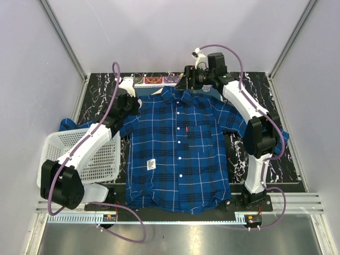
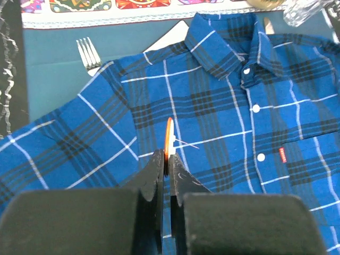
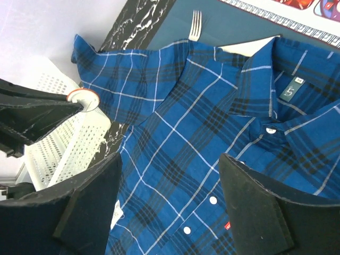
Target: Pin the brooch onto the clothing
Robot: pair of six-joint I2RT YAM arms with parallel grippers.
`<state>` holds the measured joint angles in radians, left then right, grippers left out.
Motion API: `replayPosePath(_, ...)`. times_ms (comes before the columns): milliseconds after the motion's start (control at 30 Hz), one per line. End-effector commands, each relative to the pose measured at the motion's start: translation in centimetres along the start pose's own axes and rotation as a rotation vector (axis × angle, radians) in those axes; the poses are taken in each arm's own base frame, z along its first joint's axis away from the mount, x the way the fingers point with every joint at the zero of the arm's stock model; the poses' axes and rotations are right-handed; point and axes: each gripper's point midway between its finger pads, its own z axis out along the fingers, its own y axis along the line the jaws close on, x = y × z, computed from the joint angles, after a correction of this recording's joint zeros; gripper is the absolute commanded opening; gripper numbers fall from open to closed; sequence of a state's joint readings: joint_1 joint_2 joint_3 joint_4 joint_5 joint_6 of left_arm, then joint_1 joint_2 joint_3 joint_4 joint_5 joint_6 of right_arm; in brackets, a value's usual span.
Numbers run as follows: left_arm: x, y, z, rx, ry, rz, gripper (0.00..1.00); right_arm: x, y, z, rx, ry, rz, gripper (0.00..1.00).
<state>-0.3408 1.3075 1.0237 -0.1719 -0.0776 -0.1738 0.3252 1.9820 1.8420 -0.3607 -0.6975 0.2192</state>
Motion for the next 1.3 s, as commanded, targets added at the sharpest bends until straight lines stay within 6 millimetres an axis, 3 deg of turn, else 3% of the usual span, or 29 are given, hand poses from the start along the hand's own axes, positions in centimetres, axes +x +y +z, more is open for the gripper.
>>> replayPosePath(0,-1.9,-1.2,0.8,0.095,-0.075,-0.18,0.0,0.5,0.4,2.0,0.049,0.005,-0.038,0.77)
replayPosePath(200,0.6,0.8,2.9,0.03,0.03,-0.326,0.0,2.9,-0.4,4.9,0.127,0.017,-0.033,0.73)
replayPosePath(300,1.3,1.6,3.3,-0.021,0.046,-0.335,0.0,4.0,-0.4,6.5,0.215,0.016,-0.026,0.65)
replayPosePath(367,1.8,2.2,3.4,-0.056,0.055,-0.341,0.0,5.5,0.5,7.8,0.235,0.046,-0.033,0.63)
replayPosePath(600,4.2,3.3,3.9,-0.121,0.095,-0.376,0.0,8.9,0.0,11.8,0.354,0.077,-0.035,0.65)
replayPosePath(633,4.2,3.3,4.0,-0.127,0.098,-0.375,0.0,8.3,0.0,12.3,0.364,0.062,-0.044,0.65)
replayPosePath(667,4.4,3.7,4.1,-0.144,0.103,-0.376,0.0,9.7,-0.1,13.3,0.382,0.094,-0.049,0.65)
replayPosePath(833,4.5,4.5,4.0,-0.176,0.102,-0.391,0.0,10.0,-0.5,15.5,0.475,0.071,-0.076,0.66)
replayPosePath(933,5.1,5.1,3.7,-0.2,0.114,-0.405,0.0,11.4,-1.3,17.0,0.509,0.085,-0.094,0.68)
replayPosePath(1100,5.5,6.5,3.4,-0.237,0.121,-0.432,0.0,12.2,-1.4,18.6,0.491,0.092,-0.092,0.65)
replayPosePath(1267,5.8,7.3,3.2,-0.272,0.125,-0.425,0.0,14.6,-2.0,20.2,0.494,0.126,-0.084,0.63)
